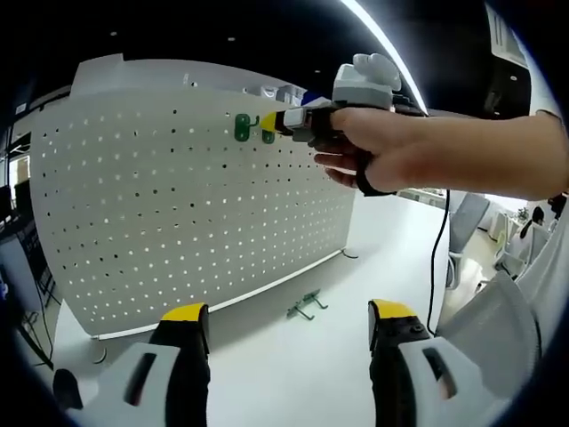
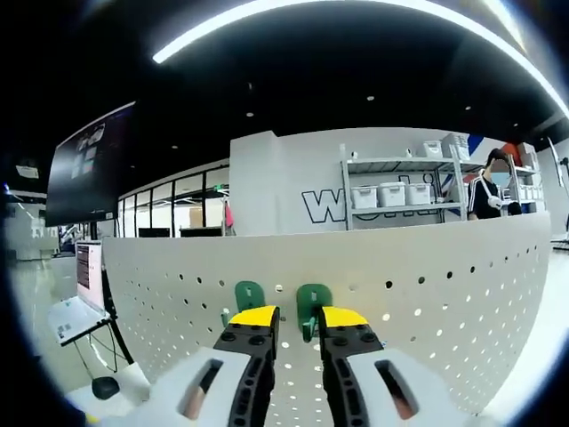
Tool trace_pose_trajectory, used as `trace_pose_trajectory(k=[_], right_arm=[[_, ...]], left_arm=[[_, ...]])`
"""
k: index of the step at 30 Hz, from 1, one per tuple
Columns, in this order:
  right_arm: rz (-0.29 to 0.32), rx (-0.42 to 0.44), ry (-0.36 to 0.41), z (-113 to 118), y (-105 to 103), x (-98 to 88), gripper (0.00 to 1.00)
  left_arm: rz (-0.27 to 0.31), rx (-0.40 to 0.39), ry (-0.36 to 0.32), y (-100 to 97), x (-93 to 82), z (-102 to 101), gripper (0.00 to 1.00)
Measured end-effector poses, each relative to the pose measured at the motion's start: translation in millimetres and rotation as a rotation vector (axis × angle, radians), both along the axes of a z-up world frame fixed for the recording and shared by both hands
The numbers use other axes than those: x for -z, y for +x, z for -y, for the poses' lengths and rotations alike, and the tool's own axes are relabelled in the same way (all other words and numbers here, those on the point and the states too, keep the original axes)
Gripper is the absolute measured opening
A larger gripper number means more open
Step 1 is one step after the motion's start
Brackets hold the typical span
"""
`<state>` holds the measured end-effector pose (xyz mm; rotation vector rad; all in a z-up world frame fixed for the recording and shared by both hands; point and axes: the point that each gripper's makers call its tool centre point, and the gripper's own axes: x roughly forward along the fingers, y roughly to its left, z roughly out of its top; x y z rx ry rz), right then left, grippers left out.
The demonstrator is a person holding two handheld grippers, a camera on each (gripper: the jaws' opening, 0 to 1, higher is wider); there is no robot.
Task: Insert the hook assembly into the mounting plate slot until the hook locks in place.
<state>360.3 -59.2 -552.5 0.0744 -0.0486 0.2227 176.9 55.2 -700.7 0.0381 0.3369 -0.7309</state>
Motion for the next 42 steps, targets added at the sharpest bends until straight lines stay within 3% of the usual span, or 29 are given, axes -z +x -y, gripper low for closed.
trace_pose_trajectory(k=[14, 21, 25, 32, 35, 37, 42], right_arm=[[-0.014, -0.075, -0.005, 2, -7, 2.0, 0.32], [-0.029, -0.127, -0.102, 5, -14, 12.3, 0.36], [-0.008, -0.171, -0.132, 4, -22, 13.4, 0.38], [-0.029, -0.21, -0.13, 9, -29, 23.1, 0.43], [-0.026, -0.225, -0.071, 8, -31, 21.0, 0.45], [-0.015, -0.218, -0.103, 8, -31, 20.2, 0.44], [-0.025, -0.222, -0.1, 12, -32, 22.5, 0.43]], left_arm=[[-0.014, 0.002, 0.014, -2.9, 7.6, -1, 0.75], [-0.021, 0.01, 0.038, -4.4, 13.8, 0, 0.75], [-0.023, 0.007, 0.031, -4.6, 14.0, -1, 0.75], [-0.025, 0.01, 0.039, -5.7, 16.7, -1, 0.75], [-0.026, 0.014, 0.034, -6.5, 16.3, 0, 0.75], [-0.023, 0.017, 0.031, -6.8, 15.1, 0, 0.75], [-0.014, 0.019, 0.035, -6.5, 13.7, 0, 0.75]])
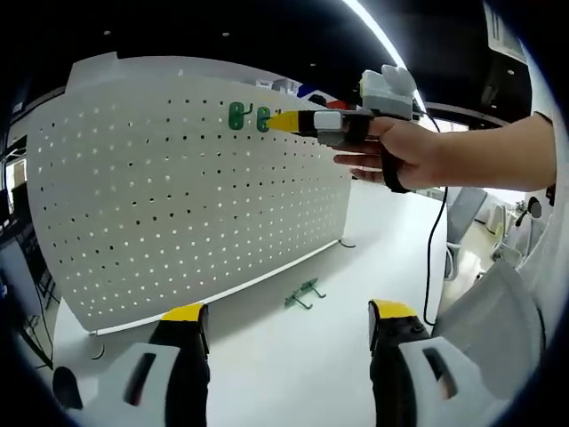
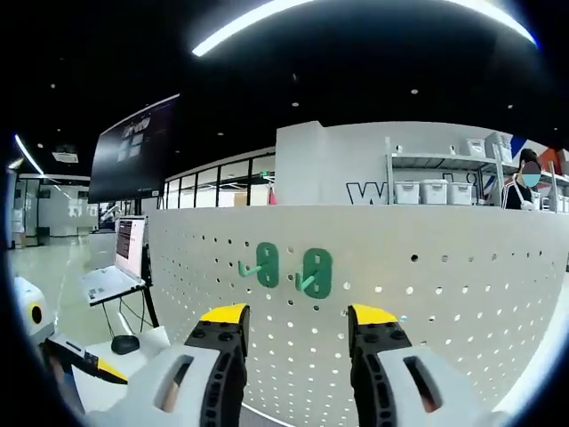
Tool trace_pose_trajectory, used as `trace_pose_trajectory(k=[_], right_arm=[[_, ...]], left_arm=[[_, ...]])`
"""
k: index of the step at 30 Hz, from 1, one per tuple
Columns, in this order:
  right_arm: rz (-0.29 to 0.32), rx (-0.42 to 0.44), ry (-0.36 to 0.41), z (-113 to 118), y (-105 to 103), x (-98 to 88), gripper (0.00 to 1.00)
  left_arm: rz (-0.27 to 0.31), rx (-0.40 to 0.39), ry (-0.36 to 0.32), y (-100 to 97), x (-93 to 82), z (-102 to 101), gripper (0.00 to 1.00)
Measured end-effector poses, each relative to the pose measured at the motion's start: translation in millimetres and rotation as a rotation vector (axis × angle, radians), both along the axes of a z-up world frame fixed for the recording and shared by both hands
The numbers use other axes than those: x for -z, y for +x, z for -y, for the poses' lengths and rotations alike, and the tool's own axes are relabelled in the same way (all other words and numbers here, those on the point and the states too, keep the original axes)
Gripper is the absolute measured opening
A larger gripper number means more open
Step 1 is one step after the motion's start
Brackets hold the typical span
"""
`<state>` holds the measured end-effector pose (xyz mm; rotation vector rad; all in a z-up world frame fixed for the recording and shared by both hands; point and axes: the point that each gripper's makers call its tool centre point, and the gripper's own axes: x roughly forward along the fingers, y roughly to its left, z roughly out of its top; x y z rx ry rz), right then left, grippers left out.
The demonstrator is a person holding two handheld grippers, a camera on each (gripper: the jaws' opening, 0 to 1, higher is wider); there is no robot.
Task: Insert the hook assembly into the mounting plate slot until the hook locks in place.
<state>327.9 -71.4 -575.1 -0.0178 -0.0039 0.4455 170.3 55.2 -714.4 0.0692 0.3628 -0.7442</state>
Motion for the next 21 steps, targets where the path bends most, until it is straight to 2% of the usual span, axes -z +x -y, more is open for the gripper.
trace_pose_trajectory(k=[21], right_arm=[[-0.025, -0.077, -0.05, 14, -44, 28.6, 0.51]], left_arm=[[0.013, -0.013, 0.013, 1.4, -0.1, -3, 0.74]])
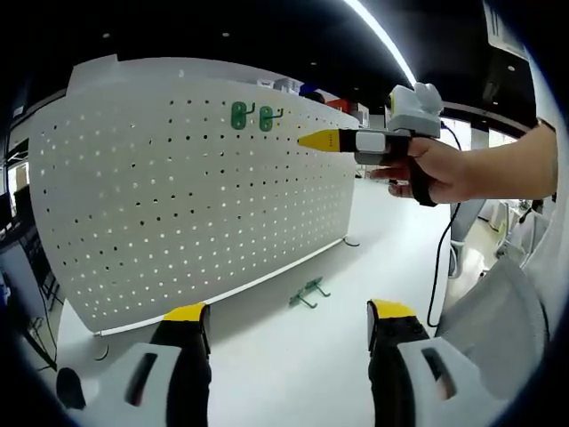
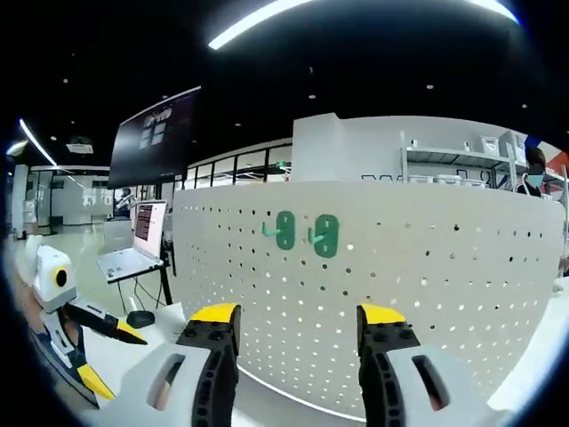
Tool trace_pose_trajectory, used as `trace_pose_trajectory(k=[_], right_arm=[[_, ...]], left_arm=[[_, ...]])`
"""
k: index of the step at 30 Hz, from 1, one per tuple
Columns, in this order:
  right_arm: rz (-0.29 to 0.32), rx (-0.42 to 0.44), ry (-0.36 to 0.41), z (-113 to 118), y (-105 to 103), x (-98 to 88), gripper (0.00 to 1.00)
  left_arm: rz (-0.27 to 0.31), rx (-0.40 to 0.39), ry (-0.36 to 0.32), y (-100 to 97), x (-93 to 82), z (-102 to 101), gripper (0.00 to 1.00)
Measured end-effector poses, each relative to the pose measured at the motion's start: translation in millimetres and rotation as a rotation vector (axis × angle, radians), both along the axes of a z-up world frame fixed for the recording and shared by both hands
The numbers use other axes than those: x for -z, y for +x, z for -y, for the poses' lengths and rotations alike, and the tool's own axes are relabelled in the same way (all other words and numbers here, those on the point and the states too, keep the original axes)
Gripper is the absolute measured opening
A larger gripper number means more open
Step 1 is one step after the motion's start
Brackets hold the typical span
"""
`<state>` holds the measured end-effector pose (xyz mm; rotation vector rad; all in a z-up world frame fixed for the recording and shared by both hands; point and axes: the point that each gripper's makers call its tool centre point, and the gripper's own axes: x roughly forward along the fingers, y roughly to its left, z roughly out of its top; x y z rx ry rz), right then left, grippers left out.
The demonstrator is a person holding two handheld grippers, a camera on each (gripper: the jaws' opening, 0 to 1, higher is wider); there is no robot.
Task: Insert the hook assembly into the mounting plate slot until the hook locks in place.
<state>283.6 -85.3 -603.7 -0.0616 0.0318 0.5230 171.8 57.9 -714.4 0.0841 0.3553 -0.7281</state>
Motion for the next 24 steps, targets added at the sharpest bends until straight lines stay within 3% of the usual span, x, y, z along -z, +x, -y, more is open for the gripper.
trace_pose_trajectory(k=[2, 24], right_arm=[[-0.009, -0.005, 0.025, 2, -4, 1.6, 0.52], [-0.078, -0.043, 0.015, 15, -45, 37.5, 0.59]], left_arm=[[0.003, -0.001, 0.003, 0.1, -0.4, 0, 0.73], [0.003, 0.001, -0.004, -3.4, -1.4, 1, 0.75]])
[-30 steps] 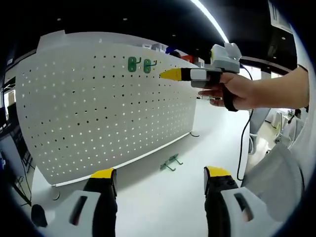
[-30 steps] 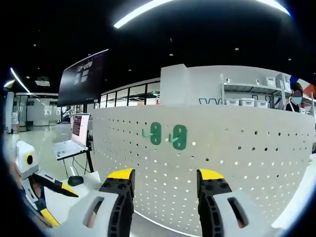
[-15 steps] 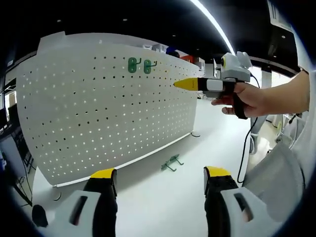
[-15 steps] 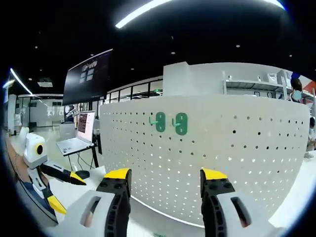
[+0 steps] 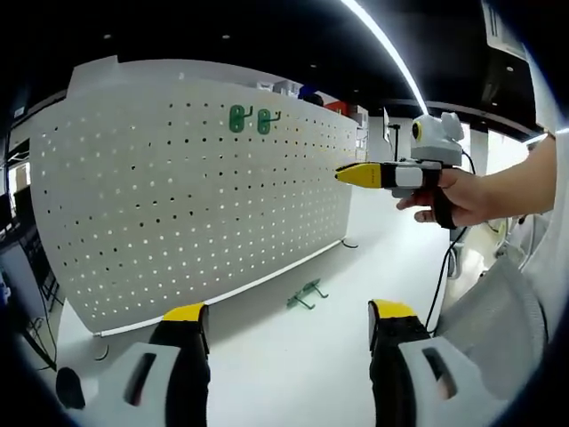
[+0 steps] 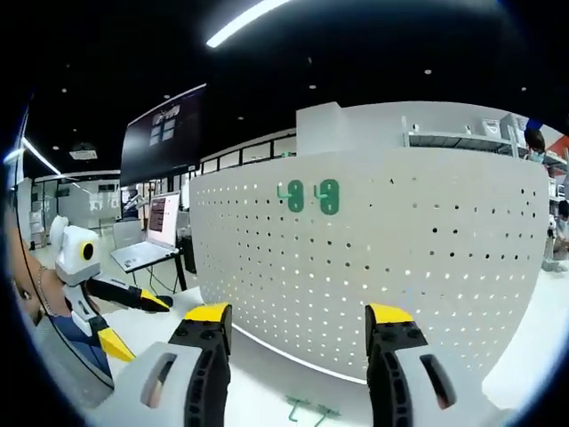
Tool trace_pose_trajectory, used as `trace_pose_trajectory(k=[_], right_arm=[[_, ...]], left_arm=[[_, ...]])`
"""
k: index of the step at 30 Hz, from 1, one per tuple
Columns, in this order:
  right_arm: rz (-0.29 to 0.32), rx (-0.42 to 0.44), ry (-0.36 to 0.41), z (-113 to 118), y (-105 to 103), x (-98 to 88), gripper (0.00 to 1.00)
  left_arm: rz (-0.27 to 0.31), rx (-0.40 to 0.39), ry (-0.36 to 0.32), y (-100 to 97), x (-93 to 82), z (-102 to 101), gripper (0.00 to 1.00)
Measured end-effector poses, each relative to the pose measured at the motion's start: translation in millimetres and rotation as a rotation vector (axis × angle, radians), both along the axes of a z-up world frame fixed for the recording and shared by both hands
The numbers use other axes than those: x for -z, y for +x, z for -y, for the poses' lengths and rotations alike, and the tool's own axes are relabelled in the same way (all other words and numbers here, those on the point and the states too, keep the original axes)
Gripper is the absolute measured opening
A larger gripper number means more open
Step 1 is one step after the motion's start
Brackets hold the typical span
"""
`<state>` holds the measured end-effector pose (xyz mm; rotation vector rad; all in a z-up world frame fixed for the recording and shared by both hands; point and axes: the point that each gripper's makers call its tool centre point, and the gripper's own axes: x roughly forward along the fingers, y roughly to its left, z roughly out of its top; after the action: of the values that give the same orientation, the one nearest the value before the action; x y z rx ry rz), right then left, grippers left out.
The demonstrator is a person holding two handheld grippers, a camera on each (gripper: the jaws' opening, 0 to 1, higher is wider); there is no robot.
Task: Insert the hook assembly into the mounting plate slot until the hook locks in place.
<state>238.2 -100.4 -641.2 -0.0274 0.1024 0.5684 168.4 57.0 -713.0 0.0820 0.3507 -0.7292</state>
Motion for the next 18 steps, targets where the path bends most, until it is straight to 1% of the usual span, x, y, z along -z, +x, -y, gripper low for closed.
trace_pose_trajectory(k=[6, 10, 18], right_arm=[[-0.021, 0.001, -0.009, 9, -9, 10.0, 0.6], [-0.037, 0.006, -0.027, 16, -14, 17.8, 0.6], [-0.065, 0.014, -0.036, 25, -24, 31.3, 0.61]], left_arm=[[0.006, 0.005, 0.0, -1.0, -2.2, 2, 0.75], [0.003, 0.003, -0.003, -2.2, -0.7, 1, 0.75], [-0.011, -0.002, -0.002, -8.1, 4.9, -3, 0.76]])
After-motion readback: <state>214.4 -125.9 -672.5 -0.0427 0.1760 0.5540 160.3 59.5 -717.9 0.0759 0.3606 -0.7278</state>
